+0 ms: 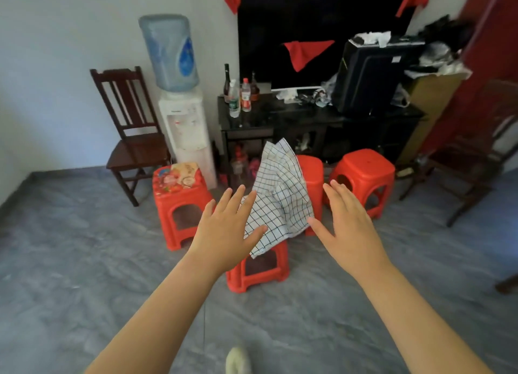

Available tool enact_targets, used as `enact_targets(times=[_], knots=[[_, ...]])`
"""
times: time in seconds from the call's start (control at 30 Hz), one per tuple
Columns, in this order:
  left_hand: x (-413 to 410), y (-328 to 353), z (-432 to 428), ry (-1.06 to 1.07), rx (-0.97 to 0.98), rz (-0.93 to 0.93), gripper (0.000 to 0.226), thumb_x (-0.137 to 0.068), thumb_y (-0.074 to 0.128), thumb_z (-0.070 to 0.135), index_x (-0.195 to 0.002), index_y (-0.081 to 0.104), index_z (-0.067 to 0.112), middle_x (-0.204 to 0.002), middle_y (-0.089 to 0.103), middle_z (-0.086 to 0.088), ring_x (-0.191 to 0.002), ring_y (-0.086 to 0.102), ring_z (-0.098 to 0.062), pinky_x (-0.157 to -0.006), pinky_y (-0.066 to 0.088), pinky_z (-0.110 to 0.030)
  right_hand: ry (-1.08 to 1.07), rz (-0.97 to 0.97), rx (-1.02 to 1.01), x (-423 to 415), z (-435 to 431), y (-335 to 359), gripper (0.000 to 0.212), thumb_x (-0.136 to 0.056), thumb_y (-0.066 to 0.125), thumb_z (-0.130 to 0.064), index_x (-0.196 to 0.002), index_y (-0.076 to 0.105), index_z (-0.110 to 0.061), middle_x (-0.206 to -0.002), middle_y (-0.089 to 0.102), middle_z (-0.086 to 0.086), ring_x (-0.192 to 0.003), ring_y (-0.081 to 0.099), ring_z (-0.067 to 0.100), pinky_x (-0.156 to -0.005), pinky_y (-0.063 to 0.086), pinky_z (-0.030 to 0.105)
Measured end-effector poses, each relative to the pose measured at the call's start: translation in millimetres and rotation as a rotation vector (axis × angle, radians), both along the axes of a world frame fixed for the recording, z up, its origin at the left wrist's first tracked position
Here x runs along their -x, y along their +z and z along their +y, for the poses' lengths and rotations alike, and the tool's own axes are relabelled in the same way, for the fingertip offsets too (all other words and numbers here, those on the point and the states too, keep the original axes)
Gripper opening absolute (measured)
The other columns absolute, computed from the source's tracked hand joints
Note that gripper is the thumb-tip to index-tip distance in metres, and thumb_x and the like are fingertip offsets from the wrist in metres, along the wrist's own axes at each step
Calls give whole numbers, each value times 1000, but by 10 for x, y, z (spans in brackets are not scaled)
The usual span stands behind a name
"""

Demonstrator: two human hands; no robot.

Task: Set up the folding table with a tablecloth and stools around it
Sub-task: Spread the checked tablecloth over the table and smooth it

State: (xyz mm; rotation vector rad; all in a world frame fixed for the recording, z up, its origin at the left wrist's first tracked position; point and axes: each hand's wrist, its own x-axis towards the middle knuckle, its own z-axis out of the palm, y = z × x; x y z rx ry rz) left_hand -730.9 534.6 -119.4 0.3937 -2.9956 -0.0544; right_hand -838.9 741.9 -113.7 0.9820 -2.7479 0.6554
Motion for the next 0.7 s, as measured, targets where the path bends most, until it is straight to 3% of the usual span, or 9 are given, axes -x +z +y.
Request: enact_targets(times=[0.23, 0.37, 0.5, 0.7], knots=[[902, -672, -524, 37, -116, -29, 87, -77, 0, 68, -152, 5, 24, -160, 8, -1, -147, 7, -23, -116, 12, -43, 45, -81, -74, 915, -599, -578, 73, -93, 49, -49, -152, 22, -16, -160, 16, 1, -148, 10, 15, -112, 2, 23], [1438, -1203, -937, 124, -191, -88, 87, -77, 0, 68, -152, 2, 22, -160, 6, -2, -147, 4, -22, -116, 10, -43, 76, -192, -157, 1559, -1082, -1050, 71, -94, 51, -46, -151, 23, -14, -160, 17, 4, -148, 13, 18, -118, 10, 31], [1893, -1840, -1180, 183, -285, -178, 74, -94, 29, 58, -152, 5, 19, -160, 6, -4, -147, 4, -24, -117, 11, -43, 53, -352, -225, 2107, -1427, -1624, 70, -94, 50, -43, -151, 21, -15, -160, 16, 4, -148, 12, 19, -118, 14, 35], [2415, -2938, -1291, 173, -362, -406, 68, -95, 36, 49, -151, 11, 21, -160, 6, -4, -147, 3, -25, -117, 13, -44, 86, -537, -368, 2734, -1693, -2640, 66, -95, 52, -37, -151, 23, -17, -159, 19, 7, -145, 19, 25, -115, 22, 39]])
